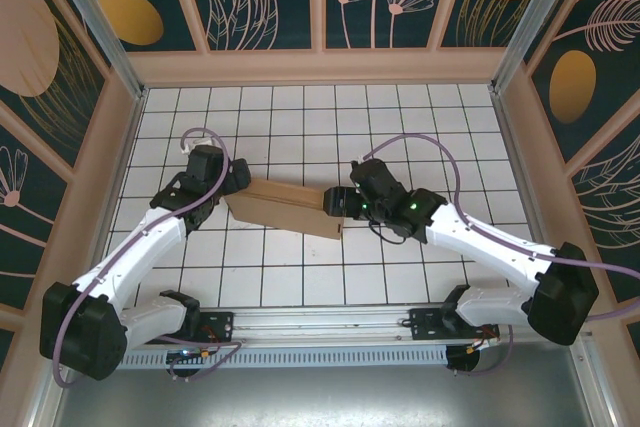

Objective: Fold the paper box

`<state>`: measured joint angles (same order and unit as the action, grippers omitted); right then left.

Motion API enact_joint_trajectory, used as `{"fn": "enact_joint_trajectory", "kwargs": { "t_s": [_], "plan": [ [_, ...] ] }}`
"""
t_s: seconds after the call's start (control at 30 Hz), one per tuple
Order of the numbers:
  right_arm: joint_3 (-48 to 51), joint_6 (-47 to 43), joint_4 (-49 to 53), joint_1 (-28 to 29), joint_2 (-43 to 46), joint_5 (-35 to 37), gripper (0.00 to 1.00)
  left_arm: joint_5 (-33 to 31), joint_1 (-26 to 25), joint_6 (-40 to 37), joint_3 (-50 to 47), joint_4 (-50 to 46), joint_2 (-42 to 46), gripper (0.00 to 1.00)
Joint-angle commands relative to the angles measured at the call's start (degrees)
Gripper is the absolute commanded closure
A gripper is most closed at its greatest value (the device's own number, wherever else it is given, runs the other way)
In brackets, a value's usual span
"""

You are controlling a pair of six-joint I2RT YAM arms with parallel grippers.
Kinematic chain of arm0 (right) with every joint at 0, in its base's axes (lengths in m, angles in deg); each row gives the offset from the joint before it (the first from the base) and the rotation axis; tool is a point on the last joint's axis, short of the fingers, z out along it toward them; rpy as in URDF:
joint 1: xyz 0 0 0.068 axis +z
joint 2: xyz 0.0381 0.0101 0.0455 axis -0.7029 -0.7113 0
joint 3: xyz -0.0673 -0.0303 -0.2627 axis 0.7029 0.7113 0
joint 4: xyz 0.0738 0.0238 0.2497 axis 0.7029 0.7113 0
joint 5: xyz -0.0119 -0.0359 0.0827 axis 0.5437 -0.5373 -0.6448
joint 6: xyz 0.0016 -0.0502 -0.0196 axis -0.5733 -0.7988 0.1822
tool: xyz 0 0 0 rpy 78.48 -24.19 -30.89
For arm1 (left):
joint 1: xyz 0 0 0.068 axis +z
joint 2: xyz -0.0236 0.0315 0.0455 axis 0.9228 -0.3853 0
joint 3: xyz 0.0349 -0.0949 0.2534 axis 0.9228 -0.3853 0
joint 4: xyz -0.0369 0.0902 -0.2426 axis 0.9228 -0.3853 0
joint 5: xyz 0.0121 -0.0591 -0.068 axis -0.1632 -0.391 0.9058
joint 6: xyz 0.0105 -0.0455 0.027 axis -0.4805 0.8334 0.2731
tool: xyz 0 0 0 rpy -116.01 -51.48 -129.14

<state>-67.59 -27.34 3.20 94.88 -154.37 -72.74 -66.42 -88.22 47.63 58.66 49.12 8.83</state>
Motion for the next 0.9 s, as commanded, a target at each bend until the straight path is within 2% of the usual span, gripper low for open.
{"fn": "enact_joint_trajectory", "kwargs": {
  "t_s": [0.0,0.13,0.3,0.43,0.7,0.87],
  "plan": [
    [2.8,0.5,-1.3,0.4,-0.4,2.7,0.24,2.0,0.5,2.8,-2.5,1.7,0.5,0.01],
    [5.6,1.8,-6.5,0.0,-0.3,0.9,0.24,6.7,0.5,7.0,-6.6,7.0,0.8,0.01],
    [8.4,4.1,-14.4,-1.7,-0.8,-7.1,0.26,15.7,0.6,14.1,-12.8,16.4,2.3,0.02],
    [10.5,5.6,-20.5,-3.5,-0.7,-12.9,0.30,22.4,0.5,22.1,-19.5,28.7,4.7,0.12],
    [13.7,9.9,-31.9,-9.2,-0.3,-23.5,0.33,26.6,0.5,28.9,-23.2,40.1,6.1,0.19],
    [12.3,9.0,-33.6,-10.6,-1.3,-25.3,0.33,27.0,0.5,33.0,-24.1,45.2,6.8,0.19]
  ]
}}
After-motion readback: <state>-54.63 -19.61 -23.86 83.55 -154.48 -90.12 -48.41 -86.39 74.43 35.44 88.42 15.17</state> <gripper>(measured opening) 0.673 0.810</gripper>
